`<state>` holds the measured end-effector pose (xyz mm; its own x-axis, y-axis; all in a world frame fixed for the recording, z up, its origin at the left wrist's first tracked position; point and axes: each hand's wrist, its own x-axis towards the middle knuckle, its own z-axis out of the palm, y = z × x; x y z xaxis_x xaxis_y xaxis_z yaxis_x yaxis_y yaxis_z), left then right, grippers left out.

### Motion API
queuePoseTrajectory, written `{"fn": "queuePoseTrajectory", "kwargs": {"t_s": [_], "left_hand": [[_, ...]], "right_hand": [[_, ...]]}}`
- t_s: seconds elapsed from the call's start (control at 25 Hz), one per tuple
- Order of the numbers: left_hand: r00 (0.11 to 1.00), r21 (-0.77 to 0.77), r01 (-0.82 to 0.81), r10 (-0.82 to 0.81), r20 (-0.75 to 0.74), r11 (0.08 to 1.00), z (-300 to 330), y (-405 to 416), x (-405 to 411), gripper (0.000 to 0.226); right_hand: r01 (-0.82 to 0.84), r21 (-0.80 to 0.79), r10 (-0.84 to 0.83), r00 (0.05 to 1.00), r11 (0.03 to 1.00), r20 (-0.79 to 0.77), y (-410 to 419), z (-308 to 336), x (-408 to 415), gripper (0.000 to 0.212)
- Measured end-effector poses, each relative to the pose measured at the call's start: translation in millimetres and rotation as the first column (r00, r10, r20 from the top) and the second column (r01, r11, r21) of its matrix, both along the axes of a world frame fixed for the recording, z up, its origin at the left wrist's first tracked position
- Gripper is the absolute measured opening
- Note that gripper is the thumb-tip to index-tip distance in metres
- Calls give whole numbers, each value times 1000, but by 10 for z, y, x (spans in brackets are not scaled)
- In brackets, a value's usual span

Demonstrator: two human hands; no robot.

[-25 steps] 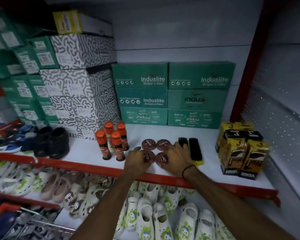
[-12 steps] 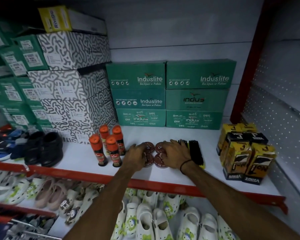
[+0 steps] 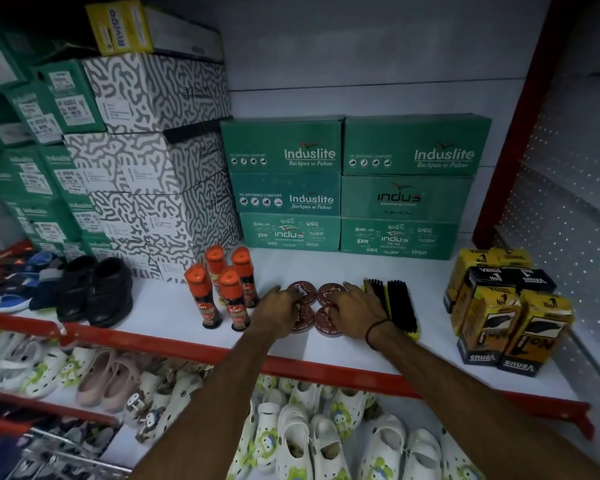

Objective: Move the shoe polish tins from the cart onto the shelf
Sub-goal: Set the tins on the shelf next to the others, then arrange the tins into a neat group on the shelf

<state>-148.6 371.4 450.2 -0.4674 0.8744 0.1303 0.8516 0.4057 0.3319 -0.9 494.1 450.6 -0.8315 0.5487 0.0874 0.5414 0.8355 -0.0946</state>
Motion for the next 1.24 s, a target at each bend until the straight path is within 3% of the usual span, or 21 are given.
{"fn": "queuePoseTrajectory", "kwargs": {"t_s": [0.4,0.6,0.72,0.92,1.08,1.24], "left_hand": [[1000,-17,0,0,10,1000,24,-24,9,46],[997,87,73,-72,-13,994,70,100,82,43],[983,36,181,-182,6,983,98,304,415,58],[937,-82,307,-316,-151,948,13,561,919,93],[938,-124,286,-304,-166,950,-58,638,1023,91],[949,-133,279,-294,-111,951,-46,642,1031,89]], "right_hand": [[11,-14,-11,999,1000,38,4,12,8,43],[62,-116,-72,994,991,-85,175,303,226,57],[118,-149,-127,991,982,-51,367,405,642,71],[148,-252,-165,985,956,-49,384,329,1171,81],[195,-271,-203,979,943,-2,336,121,1282,89],[183,-265,-209,975,947,-73,349,26,1299,83]]}}
